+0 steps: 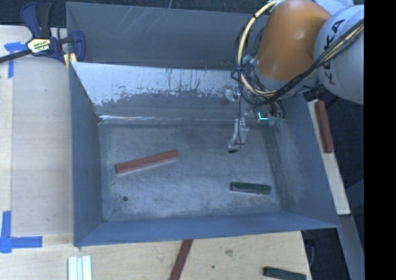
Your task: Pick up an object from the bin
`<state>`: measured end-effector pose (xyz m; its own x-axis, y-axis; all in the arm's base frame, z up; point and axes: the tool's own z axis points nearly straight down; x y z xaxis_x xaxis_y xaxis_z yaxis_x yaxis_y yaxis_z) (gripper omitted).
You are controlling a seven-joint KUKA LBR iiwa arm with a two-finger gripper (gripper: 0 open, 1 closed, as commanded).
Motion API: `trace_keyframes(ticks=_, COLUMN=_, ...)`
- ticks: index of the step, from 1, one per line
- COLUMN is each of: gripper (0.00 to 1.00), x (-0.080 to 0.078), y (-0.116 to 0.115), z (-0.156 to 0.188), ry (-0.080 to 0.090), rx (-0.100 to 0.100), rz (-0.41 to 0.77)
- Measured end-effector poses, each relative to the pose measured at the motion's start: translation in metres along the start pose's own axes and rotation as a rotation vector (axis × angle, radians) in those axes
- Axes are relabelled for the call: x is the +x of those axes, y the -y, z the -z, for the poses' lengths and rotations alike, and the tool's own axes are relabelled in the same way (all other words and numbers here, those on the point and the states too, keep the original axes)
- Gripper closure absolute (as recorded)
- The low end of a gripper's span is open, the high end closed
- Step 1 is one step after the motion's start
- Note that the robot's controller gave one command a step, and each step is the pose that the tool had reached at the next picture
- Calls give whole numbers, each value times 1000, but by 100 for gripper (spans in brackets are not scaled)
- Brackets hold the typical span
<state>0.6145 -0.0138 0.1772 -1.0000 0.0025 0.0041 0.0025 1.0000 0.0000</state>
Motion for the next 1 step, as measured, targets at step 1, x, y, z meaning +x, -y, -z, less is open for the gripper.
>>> trace_keyframes(ticks=1, gripper=0, x=-2, y=0, z=4, ry=8, rx=0, rz=0)
